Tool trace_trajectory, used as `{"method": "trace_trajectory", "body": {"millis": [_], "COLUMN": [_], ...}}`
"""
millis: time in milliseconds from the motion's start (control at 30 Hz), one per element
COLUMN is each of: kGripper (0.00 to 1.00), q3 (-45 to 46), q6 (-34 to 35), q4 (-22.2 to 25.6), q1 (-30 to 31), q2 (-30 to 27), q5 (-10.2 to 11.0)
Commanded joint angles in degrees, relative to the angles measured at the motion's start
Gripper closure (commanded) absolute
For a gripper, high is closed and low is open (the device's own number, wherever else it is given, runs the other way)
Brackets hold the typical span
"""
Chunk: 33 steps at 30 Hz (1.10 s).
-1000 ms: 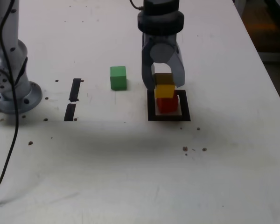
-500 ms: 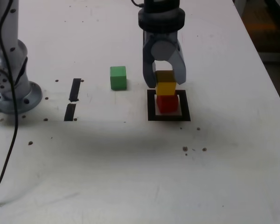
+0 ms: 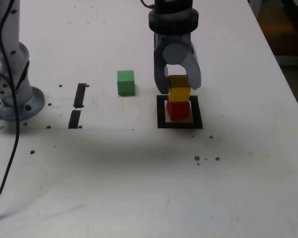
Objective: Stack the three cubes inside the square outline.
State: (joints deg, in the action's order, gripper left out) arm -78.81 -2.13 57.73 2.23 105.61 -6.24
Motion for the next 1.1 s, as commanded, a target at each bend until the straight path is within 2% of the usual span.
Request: {"method": "trace_trajectory", "body": {"millis": [0,200,400,667,867,1067], "kGripper": [0.46,0.39,0.36,0.3,0.16,0.04], "q3": [0.12,0.85,1.03,1.41,3.42,5.47], "q6": [0.02,0.02,0.02,1.7,3.4,2.72], "q4": [-0.11,-0.73,-0.96,1.12,1.78,1.91], "q1": [0.06,0.06,0.06,-0.2,-0.8,-2.13], "q2": [-0.49,-0.49,-0.8,-4.05,-8.25,-11.51], "q5": [-0.29,-0.87,-0.19,3.38,5.95,6.84]}}
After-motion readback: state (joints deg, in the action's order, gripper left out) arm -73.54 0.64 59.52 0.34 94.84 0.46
